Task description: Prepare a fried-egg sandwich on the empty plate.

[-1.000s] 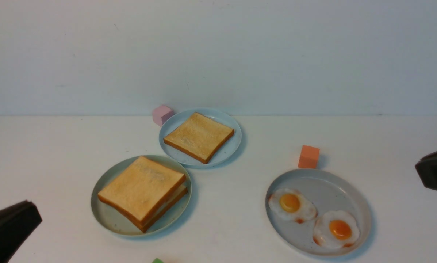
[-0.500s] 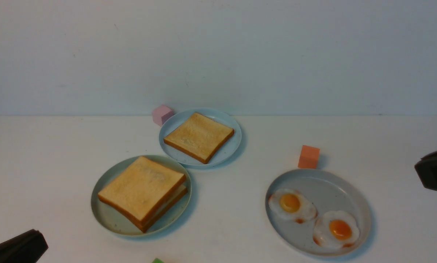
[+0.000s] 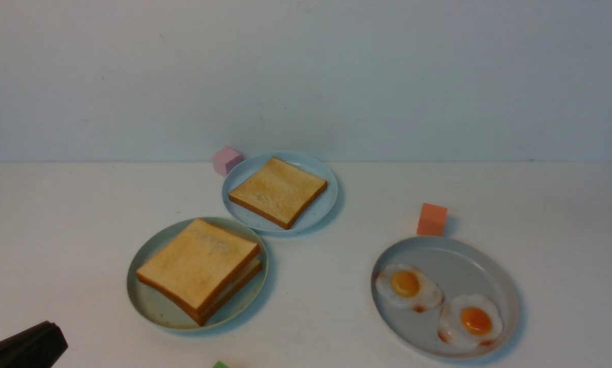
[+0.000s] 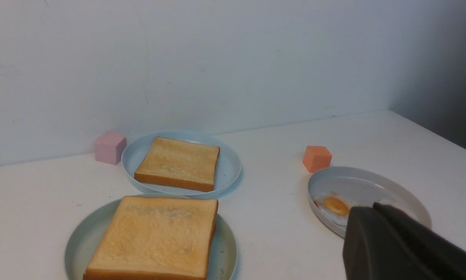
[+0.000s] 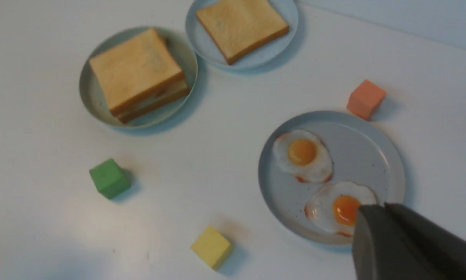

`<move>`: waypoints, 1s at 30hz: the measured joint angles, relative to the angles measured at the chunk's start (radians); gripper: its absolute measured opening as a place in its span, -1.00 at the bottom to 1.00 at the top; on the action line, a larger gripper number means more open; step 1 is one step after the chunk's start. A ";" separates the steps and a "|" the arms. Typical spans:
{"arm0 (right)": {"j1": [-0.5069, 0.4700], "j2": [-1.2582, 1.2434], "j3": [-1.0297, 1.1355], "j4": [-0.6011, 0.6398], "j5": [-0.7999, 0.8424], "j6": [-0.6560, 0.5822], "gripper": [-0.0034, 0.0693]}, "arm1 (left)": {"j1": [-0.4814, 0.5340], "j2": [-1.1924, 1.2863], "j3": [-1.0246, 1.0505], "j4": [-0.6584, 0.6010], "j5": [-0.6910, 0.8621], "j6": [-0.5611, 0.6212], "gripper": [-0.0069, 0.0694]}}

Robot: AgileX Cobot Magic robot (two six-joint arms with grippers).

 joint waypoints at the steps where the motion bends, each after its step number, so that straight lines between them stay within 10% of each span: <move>1: -0.069 -0.039 0.064 0.050 -0.055 -0.042 -0.90 | 0.000 0.000 0.000 0.000 0.000 0.000 -0.85; 10: -0.600 -0.502 0.814 0.386 -0.604 -0.486 -0.93 | 0.000 0.000 0.000 0.000 0.000 -0.001 -0.83; 30: -0.642 -0.835 1.143 0.339 -0.626 -0.436 -0.93 | 0.000 0.000 0.000 0.000 0.005 -0.001 -0.77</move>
